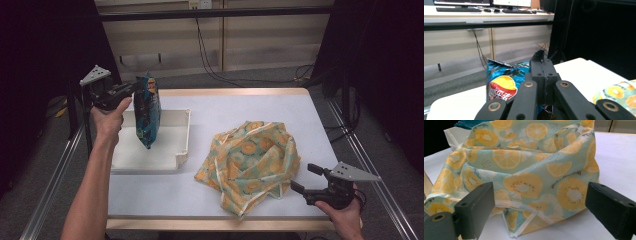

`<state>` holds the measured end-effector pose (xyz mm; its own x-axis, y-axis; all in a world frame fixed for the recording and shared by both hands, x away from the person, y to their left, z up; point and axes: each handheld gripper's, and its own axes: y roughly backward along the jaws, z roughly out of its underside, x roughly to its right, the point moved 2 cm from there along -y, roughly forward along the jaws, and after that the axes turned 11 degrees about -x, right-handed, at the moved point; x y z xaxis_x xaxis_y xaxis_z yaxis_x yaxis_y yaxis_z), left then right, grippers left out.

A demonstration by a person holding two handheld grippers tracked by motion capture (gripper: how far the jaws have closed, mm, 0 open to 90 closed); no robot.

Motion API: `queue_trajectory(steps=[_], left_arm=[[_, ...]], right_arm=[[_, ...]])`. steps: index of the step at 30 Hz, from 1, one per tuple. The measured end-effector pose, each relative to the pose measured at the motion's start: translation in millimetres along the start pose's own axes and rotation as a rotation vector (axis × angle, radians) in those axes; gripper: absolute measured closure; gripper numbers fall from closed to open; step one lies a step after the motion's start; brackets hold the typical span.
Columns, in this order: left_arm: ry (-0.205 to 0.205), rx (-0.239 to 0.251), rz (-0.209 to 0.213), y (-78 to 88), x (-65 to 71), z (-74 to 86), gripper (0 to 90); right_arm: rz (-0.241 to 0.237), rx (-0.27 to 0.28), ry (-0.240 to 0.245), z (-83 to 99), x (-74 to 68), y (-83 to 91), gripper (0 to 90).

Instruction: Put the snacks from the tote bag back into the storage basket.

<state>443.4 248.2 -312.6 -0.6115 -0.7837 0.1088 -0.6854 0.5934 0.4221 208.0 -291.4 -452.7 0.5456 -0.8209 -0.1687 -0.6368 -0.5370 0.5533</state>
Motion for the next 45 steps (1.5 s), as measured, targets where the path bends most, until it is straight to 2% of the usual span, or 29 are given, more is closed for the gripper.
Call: queue_trajectory(steps=[4, 6, 8, 11, 15, 17, 20, 24, 28, 33, 34, 35, 36, 40, 41, 43, 44, 45], left_arm=[[0.006, -0.015, -0.012, -16.9, -3.2, 8.6, 90.0], [0.009, -0.004, -0.004, -22.9, -4.1, 10.1, 90.0], [0.012, 0.005, -0.016, -27.6, -4.2, 10.0, 90.0], [0.002, 0.014, -0.007, -33.8, -5.2, 9.3, 90.0], [0.037, 0.034, 0.033, -41.4, -10.0, 11.3, 90.0], [0.037, 0.038, 0.036, -45.9, -8.2, 12.5, 89.9], [0.035, 0.039, 0.07, -54.1, -2.5, 13.1, 89.7], [0.007, 0.013, 0.103, -66.0, 7.6, 14.1, 89.1], [0.007, 0.0, 0.122, -78.3, 17.3, 14.8, 88.7], [0.003, -0.017, 0.126, -93.2, 22.7, 17.9, 87.0], [0.008, -0.012, 0.12, -94.9, 23.9, 18.1, 87.0], [-0.005, -0.022, 0.109, -95.6, 23.8, 18.1, 87.0], [-0.003, -0.018, 0.117, -97.3, 24.4, 18.1, 86.9], [-0.006, -0.032, 0.101, -102.9, 25.2, 18.3, 83.4], [0.0, -0.034, 0.12, -104.6, 26.4, 19.4, 79.6], [-0.013, -0.053, 0.108, -105.1, 29.5, 22.0, 79.2], [-0.013, -0.053, 0.123, -105.3, 31.1, 23.0, 79.3], [-0.013, -0.058, 0.12, -105.1, 32.6, 23.9, 79.1]], right_arm=[[-0.007, -0.005, 0.007, -1.0, -1.0, -0.9, 8.5], [-0.008, -0.007, 0.005, -1.4, 0.0, -1.4, 8.5], [-0.008, -0.012, 0.004, -1.2, 0.2, -1.9, 8.5], [-0.013, -0.011, 0.009, -0.5, 0.1, -1.8, 8.5], [-0.02, -0.017, -0.004, -1.3, 1.9, -1.5, 8.5], [-0.02, -0.011, -0.004, -2.1, 2.6, -0.9, 8.5], [-0.021, -0.009, -0.004, -2.5, 3.1, -1.3, 8.5], [-0.024, -0.014, -0.004, -2.4, 2.7, -2.6, 8.5], [-0.024, -0.009, 0.002, -2.4, 3.2, -2.2, 8.5], [-0.029, -0.013, -0.001, -1.8, 3.3, -2.2, 8.5], [-0.028, -0.01, 0.002, -2.0, 3.6, -2.0, 8.5], [-0.028, -0.01, 0.0, -2.1, 3.5, -1.8, 8.5], [-0.027, -0.008, -0.002, -2.1, 3.5, -1.4, 8.5], [-0.029, -0.01, -0.004, -1.7, 3.8, -1.8, 8.5], [-0.03, -0.011, -0.003, -1.6, 3.9, -1.9, 8.5], [-0.029, -0.011, -0.004, -1.5, 3.9, -2.0, 8.5], [-0.029, -0.01, -0.005, -1.6, 3.9, -2.0, 8.5], [-0.03, -0.01, -0.007, -1.6, 3.8, -2.0, 8.5]])
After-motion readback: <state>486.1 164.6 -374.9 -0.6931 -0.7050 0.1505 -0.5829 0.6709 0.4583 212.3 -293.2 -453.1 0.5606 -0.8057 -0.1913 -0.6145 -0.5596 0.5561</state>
